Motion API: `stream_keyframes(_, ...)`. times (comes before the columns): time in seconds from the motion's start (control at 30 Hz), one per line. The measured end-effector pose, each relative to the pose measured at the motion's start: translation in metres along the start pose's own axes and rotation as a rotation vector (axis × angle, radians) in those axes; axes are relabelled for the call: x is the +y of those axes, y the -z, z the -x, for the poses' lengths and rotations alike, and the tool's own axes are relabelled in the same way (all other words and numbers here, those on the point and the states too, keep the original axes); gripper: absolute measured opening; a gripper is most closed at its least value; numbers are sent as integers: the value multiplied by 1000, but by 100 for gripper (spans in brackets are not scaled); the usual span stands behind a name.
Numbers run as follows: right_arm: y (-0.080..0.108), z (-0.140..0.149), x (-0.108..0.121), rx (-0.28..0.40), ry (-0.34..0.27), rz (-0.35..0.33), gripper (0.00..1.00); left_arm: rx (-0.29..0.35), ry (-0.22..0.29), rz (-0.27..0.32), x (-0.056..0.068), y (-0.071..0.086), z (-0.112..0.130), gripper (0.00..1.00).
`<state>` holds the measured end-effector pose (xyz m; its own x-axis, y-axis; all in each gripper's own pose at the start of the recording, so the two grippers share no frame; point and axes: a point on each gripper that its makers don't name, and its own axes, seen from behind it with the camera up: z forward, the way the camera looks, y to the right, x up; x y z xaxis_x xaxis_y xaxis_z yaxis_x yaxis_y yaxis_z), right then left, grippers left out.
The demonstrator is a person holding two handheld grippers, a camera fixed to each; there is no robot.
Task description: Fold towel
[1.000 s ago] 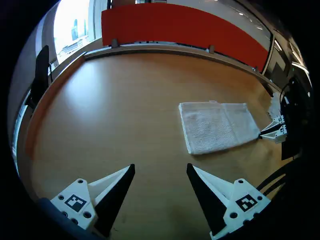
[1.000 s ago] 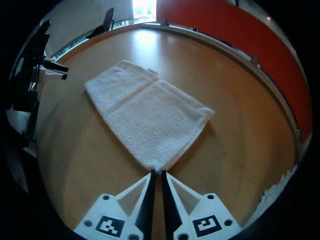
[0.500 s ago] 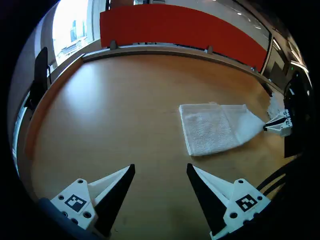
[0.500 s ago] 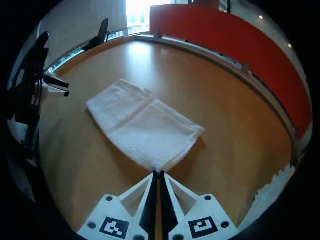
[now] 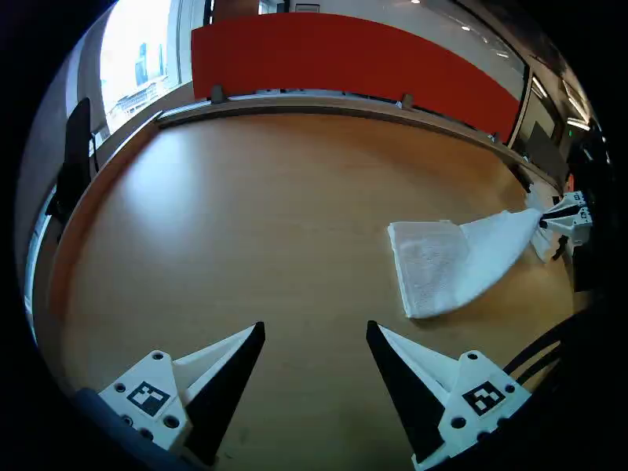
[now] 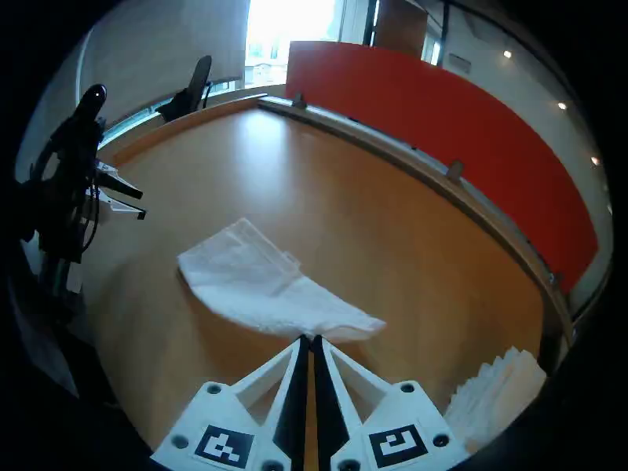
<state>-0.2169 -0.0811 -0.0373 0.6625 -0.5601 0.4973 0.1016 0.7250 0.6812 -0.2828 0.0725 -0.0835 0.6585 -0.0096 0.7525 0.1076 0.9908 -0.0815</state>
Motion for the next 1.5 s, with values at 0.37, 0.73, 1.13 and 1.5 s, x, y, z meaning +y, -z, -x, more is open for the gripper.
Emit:
stream_keyframes(0.37, 24, -12, 10, 28, 25, 29, 4, 5, -1, 10, 5, 7, -3, 96)
stream_keyframes(0.73, 18, -21, -2, 46, 47, 3, 4, 8, 10, 15, 8, 9, -3, 96)
stream_keyframes(1.13, 5, -25, -35, 44, 85, -56, 4, 16, 7, 24, 15, 9, -7, 96)
stream_keyframes(1.5, -14, -29, -70, 31, 139, -137, 4, 24, 17, 24, 16, 12, -9, 96)
